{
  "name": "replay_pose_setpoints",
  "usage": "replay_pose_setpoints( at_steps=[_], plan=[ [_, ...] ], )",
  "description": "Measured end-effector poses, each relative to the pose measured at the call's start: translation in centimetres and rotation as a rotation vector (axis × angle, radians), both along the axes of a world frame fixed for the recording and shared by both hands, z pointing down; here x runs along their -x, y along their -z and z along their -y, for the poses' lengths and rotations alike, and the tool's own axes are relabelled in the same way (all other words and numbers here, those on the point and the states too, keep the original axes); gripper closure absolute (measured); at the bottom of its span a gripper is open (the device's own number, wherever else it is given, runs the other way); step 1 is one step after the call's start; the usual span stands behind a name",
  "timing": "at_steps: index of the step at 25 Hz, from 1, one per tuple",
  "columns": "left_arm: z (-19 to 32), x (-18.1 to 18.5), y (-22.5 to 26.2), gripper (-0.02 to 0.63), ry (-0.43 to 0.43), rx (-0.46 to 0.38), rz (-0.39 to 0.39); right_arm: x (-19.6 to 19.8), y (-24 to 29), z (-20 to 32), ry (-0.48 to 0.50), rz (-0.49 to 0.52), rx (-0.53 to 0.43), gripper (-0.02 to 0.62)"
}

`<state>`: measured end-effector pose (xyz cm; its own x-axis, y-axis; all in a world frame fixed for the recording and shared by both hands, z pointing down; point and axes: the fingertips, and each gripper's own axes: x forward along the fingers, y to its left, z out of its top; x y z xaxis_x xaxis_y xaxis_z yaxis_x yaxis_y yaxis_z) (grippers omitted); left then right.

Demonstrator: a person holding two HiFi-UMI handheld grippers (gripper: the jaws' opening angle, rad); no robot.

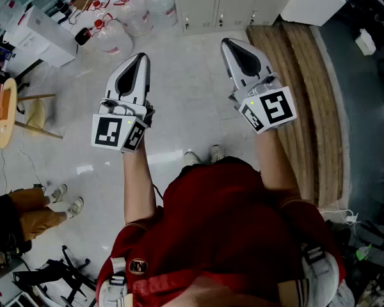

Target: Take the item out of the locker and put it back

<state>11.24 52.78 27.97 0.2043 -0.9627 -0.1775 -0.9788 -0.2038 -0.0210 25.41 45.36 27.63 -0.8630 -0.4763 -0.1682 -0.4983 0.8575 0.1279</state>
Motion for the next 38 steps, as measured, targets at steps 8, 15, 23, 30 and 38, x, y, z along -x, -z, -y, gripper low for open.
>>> replay_pose_setpoints(
  at_steps=[8, 15, 23, 30, 38],
  plan=[
    [-0.8, 1.4, -0.1, 0.598, 0.005, -0.005, -0.008, 1.3, 0.3, -0.4, 0.010, 0.025, 0.010, 0.603],
    [-1.5, 4.7, 0.1, 0.598, -0.009, -0.017, 0.005, 4.8, 0.2, 0.1, -0.033, 0.019, 0.010, 0.603],
    [0.6, 8.9, 0.2, 0.598, -0.006, -0.028, -0.029, 7.6, 0.4, 2.9, -0.082, -0.005, 0.017, 0.504],
    [6.7, 11.8, -0.7, 0.598, 0.009, -0.007, -0.030, 10.2, -0.5, 9.4, -0.128, -0.035, 0.007, 0.449],
    [18.9, 15.4, -0.5, 0.598, 0.031, 0.013, -0.007, 13.3, -0.9, 22.3, -0.164, -0.029, 0.000, 0.428]
  ],
)
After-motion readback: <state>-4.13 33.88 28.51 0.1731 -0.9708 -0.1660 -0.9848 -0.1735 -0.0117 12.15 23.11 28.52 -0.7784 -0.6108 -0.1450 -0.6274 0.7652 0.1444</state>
